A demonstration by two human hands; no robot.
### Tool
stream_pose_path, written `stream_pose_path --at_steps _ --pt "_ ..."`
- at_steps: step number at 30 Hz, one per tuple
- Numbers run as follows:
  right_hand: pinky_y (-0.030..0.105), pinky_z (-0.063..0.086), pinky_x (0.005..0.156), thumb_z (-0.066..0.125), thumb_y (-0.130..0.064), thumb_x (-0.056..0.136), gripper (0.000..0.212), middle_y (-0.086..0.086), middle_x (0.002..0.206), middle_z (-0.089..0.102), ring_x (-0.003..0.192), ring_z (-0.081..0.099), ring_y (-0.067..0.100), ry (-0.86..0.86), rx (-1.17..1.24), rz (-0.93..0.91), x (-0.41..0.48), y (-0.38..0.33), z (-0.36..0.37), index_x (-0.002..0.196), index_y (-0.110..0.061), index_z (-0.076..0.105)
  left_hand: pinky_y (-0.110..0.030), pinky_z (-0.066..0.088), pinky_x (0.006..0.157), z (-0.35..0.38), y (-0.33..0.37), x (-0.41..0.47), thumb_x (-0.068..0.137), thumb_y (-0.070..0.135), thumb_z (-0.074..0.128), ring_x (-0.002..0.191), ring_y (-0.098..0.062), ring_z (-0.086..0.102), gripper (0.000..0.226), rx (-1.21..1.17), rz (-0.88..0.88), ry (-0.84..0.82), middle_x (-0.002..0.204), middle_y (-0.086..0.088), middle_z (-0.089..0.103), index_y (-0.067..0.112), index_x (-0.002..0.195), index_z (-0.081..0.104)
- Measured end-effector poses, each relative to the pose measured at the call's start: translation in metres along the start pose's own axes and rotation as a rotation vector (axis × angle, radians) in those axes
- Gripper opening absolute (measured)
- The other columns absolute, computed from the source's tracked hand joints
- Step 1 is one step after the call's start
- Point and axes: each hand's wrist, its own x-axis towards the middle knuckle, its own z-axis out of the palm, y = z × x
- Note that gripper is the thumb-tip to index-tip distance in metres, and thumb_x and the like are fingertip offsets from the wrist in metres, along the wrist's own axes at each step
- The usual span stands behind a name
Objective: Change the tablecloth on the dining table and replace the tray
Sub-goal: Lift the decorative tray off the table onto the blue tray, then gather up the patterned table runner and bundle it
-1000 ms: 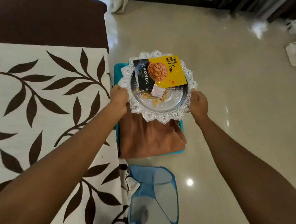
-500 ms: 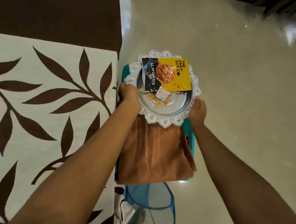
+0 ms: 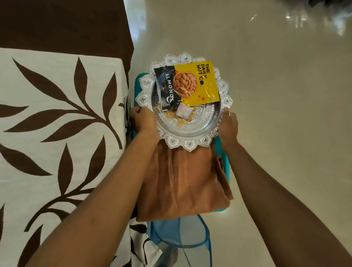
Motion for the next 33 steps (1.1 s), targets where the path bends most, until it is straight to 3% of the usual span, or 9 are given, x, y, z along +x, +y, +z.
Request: stream_pose_path --at_steps 4,7,10,13,16,20,24,28,33 --pt "0.042 0.052 0.090 0.046 -0.056 0.100 0.046 -0.001 0.105 0.060 0.103 0.062 0.024 -0.060 -0.127 0.003 -0.006 0.002 -0.007 0.122 -0.017 0.051 -0.043 0.046 0.099 -0.009 -0.006 -0.003 0.101 0.013 0.039 0.098 -0.023 0.049 0.042 -0.004 0.032 0.002 0.140 -0.022 0.051 0.001 0.141 0.042" --pt "0.042 0.052 0.091 0.048 -0.062 0.094 0.051 -0.001 0.110 0.063 0.100 0.064 0.025 -0.061 -0.261 0.022 -0.023 0.002 -0.020 0.127 -0.024 0.048 -0.041 0.049 0.099 -0.019 -0.015 -0.011 0.089 0.009 0.050 0.111 -0.026 0.055 0.047 -0.049 0.059 0.003 0.135 -0.018 0.050 0.006 0.136 0.043" --pt "0.045 0.054 0.091 0.052 -0.063 0.087 0.045 -0.001 0.113 0.067 0.096 0.068 0.025 -0.045 -0.322 0.021 -0.041 0.008 -0.035 0.119 -0.031 0.051 -0.035 0.052 0.094 -0.032 -0.023 -0.029 0.088 0.009 0.053 0.116 -0.026 0.055 0.052 -0.016 0.155 -0.037 0.135 -0.010 0.048 0.014 0.138 0.038" --pt "0.036 0.051 0.081 0.056 -0.056 0.087 0.025 -0.003 0.104 0.071 0.095 0.068 0.023 -0.070 -0.376 -0.012 -0.065 0.019 -0.053 0.098 -0.034 0.059 -0.020 0.047 0.068 -0.049 -0.035 -0.051 0.092 0.010 0.056 0.094 -0.016 0.058 0.037 0.124 0.302 -0.143 0.116 -0.006 0.058 0.015 0.128 0.050" --pt "0.031 0.041 0.075 0.061 -0.048 0.089 0.016 -0.008 0.098 0.068 0.095 0.064 0.021 -0.071 -0.414 -0.054 -0.098 0.028 -0.067 0.088 -0.032 0.063 -0.019 0.049 0.061 -0.076 -0.041 -0.076 0.093 0.009 0.057 0.084 -0.014 0.065 0.016 0.217 0.397 -0.327 0.094 -0.002 0.069 0.014 0.106 0.065" --pt "0.029 0.042 0.077 0.060 -0.036 0.090 0.010 -0.007 0.098 0.069 0.101 0.065 0.023 -0.162 -0.373 -0.146 -0.163 0.042 -0.081 0.080 -0.034 0.062 -0.024 0.054 0.075 -0.144 -0.057 -0.133 0.097 0.007 0.054 0.084 -0.015 0.069 0.014 0.343 0.875 -0.420 0.092 -0.008 0.071 0.013 0.102 0.065" --pt "0.030 0.042 0.097 0.054 -0.044 0.087 0.018 -0.009 0.100 0.059 0.095 0.055 0.011 -0.249 -0.299 -0.406 -0.249 0.047 -0.082 0.084 -0.029 0.062 -0.026 0.056 0.079 -0.243 -0.095 -0.167 0.099 0.008 0.054 0.090 -0.006 0.064 0.013 0.477 1.180 -0.223 0.095 0.005 0.066 0.015 0.104 0.063" --pt "0.035 0.051 0.077 0.056 -0.039 0.088 0.013 -0.010 0.081 0.064 0.078 0.059 0.008 -0.549 -0.124 -0.462 -0.353 0.067 -0.068 0.087 -0.029 0.065 -0.042 0.050 0.096 -0.353 -0.156 -0.181 0.096 0.011 0.058 0.108 -0.013 0.060 0.020 0.643 1.254 0.040 0.114 0.001 0.065 0.012 0.115 0.063" --pt "0.036 0.048 0.094 0.066 -0.032 0.091 0.034 0.001 0.119 0.058 0.111 0.054 0.019 -0.592 -0.201 -0.769 -0.441 0.108 -0.036 0.122 -0.019 0.064 -0.054 0.033 0.112 -0.455 -0.218 -0.174 0.094 0.037 0.062 0.139 -0.034 0.041 0.050 1.049 1.002 0.305 0.147 -0.015 0.049 0.012 0.137 0.053"
